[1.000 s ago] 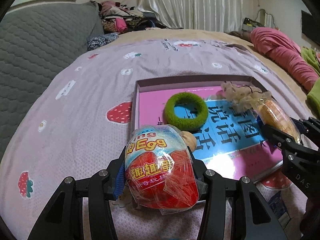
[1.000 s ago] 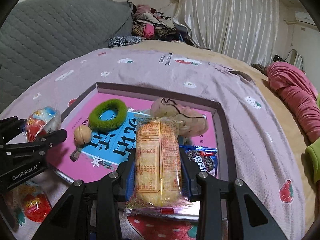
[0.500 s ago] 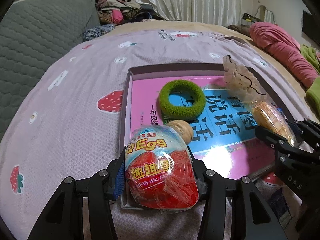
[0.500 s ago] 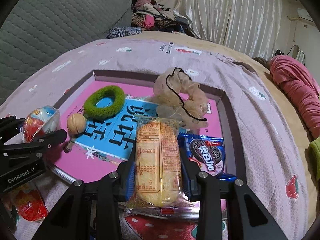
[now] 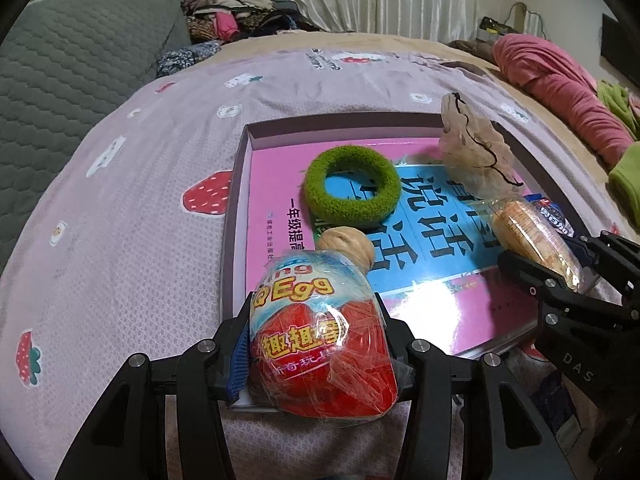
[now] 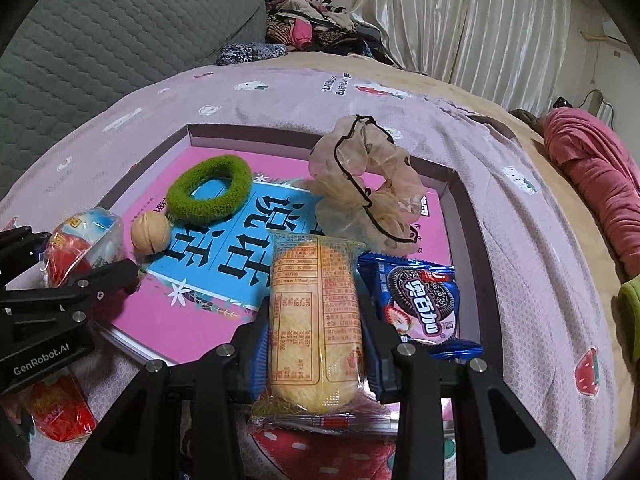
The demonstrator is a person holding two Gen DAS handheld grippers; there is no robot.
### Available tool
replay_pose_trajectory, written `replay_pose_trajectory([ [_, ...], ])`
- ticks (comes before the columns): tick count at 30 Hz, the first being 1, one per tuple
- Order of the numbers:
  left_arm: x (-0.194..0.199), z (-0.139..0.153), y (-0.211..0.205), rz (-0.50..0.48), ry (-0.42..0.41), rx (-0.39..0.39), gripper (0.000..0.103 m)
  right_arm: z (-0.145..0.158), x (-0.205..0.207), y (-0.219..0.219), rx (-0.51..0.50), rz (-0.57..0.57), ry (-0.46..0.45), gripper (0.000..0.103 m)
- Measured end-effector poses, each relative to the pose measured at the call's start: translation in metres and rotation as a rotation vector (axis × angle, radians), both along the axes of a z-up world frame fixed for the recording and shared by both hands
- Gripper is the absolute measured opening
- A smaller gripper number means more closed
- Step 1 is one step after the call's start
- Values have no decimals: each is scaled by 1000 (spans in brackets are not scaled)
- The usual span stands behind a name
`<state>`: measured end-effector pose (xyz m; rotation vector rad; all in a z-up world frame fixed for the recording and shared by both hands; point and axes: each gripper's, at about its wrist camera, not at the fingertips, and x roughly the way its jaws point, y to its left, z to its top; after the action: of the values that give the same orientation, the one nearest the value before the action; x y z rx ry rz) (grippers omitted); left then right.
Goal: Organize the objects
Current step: 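Lower the red egg with the left tool while the right tool lowers the cake bar over the tray, then open both tools to release the red egg and cake bar into the tray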
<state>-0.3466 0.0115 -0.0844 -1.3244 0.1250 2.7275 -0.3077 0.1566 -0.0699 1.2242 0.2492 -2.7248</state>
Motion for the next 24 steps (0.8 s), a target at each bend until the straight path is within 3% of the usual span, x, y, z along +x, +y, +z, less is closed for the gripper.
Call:
replay_pose_trajectory([
  [9,0,-3,0,-14,-42,24,53,-2,1,-4,23,2,-11,53],
  [13,1,-1,-1,-12,-37,16,54,-2,1,-4,32,2,-10,56],
  [17,5,6,-2,-9,-14,12,68,0,3,-1,19,-3,-10,56],
  [24,12,17,-7,-4,11,24,68,5,6,-2,20,-2,7,57],
])
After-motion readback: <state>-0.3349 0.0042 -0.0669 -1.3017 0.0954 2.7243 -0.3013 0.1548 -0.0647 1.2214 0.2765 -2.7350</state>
